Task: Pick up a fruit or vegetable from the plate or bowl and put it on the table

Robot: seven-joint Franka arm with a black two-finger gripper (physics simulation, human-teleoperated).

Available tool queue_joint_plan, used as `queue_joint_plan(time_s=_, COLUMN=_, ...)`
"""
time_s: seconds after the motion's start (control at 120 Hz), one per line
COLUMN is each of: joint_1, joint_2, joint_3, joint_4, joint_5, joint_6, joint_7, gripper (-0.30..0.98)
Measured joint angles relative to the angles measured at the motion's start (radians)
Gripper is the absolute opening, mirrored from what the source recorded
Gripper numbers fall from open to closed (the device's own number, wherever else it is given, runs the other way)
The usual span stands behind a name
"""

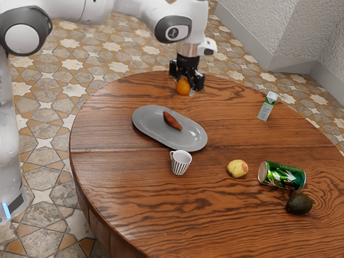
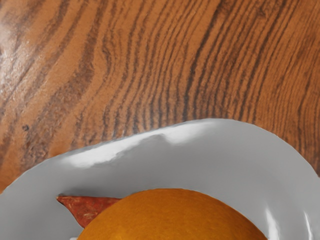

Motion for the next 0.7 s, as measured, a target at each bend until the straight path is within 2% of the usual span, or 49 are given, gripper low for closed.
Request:
queue_joint_plan(time_s=0.117, joint_1=-0.074, joint_2=0.100, joint_3=0.129, joint_4=0.156, joint_5=0.000, joint_6=-0.087, joint_7=0.005, gripper=0.34)
queue_joint_plan(time_s=0.258, joint_1=0.129, joint_2=0.279, joint_3=0.170, joint_4=0.306, joint_5=-0.027, joint_6=-0.155, joint_7=0.013, gripper=0.34)
queue_joint_plan(time_s=0.45, joint_1=0.158, joint_2=0.347, joint_3=0.170, joint_4=0.360, joint_5=-0.051, joint_6=-0.195, joint_7=0.026, gripper=0.34)
queue_joint_plan(time_s=0.558, joint_1=0.160, joint_2=0.351, joint_3=0.171, joint_4=0.361, joint_5=-0.057, joint_6=-0.204, joint_7=0.034, gripper=0.53)
queue_joint_plan(time_s=0.7, joint_1=0.162, joint_2=0.351, joint_3=0.172, joint_4=0.369, joint_5=-0.059, joint_6=-0.203, joint_7=0.056, gripper=0.63)
